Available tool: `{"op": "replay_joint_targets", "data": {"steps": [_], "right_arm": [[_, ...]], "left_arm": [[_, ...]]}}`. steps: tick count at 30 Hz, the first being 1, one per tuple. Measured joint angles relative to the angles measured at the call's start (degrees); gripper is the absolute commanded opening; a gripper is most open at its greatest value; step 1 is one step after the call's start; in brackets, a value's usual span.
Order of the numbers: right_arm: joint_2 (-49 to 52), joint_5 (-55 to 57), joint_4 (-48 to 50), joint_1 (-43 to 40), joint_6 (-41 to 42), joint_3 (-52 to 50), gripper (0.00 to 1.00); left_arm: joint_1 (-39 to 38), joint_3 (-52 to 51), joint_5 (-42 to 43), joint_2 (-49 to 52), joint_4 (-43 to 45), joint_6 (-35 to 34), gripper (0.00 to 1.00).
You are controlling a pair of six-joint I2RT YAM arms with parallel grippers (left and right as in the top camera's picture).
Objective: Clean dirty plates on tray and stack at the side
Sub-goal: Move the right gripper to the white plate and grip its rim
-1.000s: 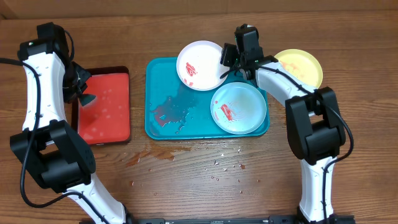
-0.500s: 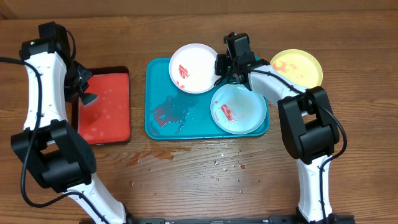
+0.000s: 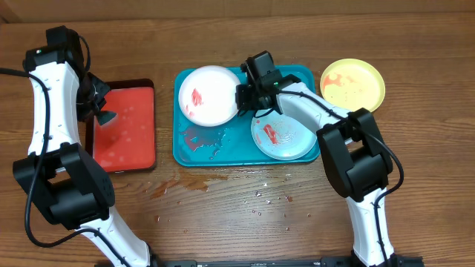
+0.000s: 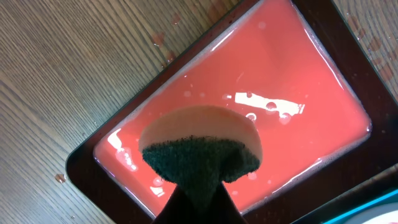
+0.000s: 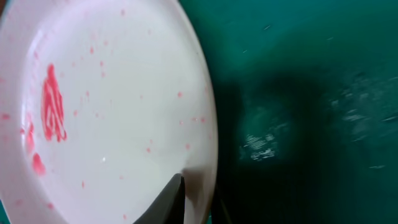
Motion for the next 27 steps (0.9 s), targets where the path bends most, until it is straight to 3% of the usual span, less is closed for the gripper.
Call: {"op": "replay_joint_targets", "data": {"steps": [5,14,19,24,27], "right_arm": [[0.0,0.74,3.06,-0.13,-0.24,-0.02,0.28],[0.0,3.72,5.79,-1.6,-0.22,-0.02,0.29],[0.94,4.13,6.03,-0.5,-0.68,-0.02,0.27],[1.01,4.59,6.03,1.46,-1.88,0.0,0.04],[1.07,5.14,5.33,1.88,-1.73,0.0,0.04]], "left_arm": [[0.0,0.0,0.0,0.0,0.0,0.0,0.04],[0.0,0.0,0.85,0.0,0.48,0.59,0.04],[-0.35,0.0,5.99,0.0,2.97,6.16,0.04],[-2.95,0.0,9.73,0.0,3.67,9.68,0.04],[-5.66,0.0,11.1,0.0,4.42,11.91,0.04]]}}
